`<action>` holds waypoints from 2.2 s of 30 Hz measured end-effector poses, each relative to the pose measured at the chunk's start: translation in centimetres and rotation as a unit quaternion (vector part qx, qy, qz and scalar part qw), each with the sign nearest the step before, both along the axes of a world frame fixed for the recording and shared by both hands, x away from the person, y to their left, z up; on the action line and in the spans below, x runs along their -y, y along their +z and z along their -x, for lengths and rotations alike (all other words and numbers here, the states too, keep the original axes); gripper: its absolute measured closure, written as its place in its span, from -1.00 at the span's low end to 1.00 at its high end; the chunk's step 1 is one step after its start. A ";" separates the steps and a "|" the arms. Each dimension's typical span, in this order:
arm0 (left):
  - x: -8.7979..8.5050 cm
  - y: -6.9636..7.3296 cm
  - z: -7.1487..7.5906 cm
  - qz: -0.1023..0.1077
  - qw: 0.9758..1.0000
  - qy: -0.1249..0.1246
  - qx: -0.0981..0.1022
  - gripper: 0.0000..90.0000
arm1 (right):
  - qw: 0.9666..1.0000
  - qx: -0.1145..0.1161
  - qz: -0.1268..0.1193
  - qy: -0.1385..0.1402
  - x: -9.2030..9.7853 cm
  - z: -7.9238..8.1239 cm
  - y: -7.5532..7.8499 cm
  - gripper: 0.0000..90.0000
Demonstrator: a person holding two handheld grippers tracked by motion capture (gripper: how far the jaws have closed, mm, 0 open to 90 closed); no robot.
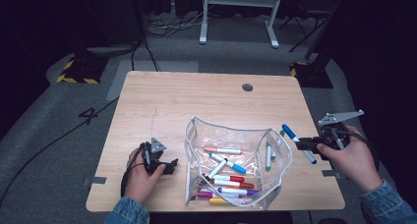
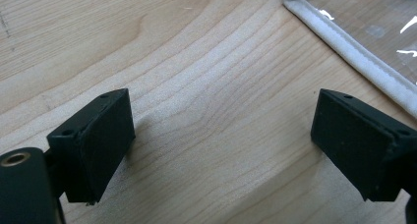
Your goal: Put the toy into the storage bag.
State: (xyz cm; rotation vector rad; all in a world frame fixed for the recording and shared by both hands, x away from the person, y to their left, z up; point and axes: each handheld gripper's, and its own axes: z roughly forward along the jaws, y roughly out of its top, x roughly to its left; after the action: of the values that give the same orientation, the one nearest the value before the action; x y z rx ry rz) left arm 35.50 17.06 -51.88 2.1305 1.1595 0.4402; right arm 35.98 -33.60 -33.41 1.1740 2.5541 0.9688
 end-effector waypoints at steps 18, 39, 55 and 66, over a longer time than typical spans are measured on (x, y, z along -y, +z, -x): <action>0.0 0.0 0.0 0.002 1.000 0.001 0.000 -0.79 | 0.993 0.040 -0.016 0.112 -7.0 1.2 6.0 0.72; 0.0 0.0 0.0 0.001 1.000 0.001 0.000 -0.79 | 0.969 0.009 0.048 0.241 -17.5 0.5 3.3 0.71; 0.0 0.0 0.0 0.001 1.000 0.001 0.000 -0.79 | 0.950 -0.036 0.111 0.291 -21.4 0.5 -1.5 0.71; 0.0 0.0 0.0 0.001 1.000 0.001 0.000 -0.79 | 0.928 -0.077 0.171 0.321 -22.9 1.1 -4.3 0.71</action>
State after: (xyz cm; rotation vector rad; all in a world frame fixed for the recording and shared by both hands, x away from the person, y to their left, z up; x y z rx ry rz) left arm 35.50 17.05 -51.88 2.1283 1.1606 0.4399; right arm 34.87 -10.71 -37.71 0.3236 3.1369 0.4837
